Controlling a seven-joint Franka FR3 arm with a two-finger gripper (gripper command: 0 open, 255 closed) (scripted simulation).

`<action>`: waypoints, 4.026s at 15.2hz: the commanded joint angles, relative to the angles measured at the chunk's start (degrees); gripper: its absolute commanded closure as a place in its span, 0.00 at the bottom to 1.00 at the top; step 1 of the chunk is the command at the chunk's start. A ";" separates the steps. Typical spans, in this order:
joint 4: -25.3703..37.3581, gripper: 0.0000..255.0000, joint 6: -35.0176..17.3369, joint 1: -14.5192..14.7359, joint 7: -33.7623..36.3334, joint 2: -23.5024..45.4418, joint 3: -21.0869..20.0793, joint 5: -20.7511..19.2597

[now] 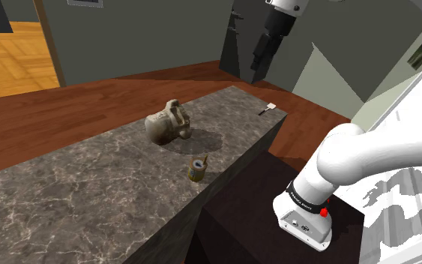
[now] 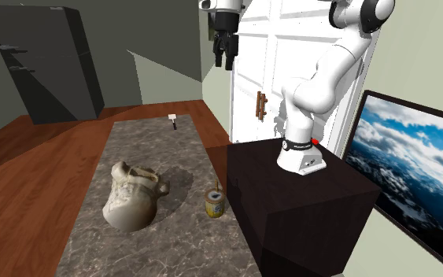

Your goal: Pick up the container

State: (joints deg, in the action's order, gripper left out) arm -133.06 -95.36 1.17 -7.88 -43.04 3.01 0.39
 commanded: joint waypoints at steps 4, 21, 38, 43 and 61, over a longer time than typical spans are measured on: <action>-4.40 0.00 -5.20 0.62 0.32 1.40 -0.88 0.36; -18.26 0.00 -37.83 4.50 2.32 23.56 -6.08 2.11; -11.99 0.00 -64.71 7.97 8.93 59.91 -8.12 -4.23; -10.99 0.00 -68.31 8.65 9.70 64.51 -7.21 -5.27; -12.06 1.00 -64.39 7.88 8.88 59.52 -8.23 -4.16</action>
State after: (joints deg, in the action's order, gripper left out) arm -145.11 -160.54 9.22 1.21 17.27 -5.05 -3.99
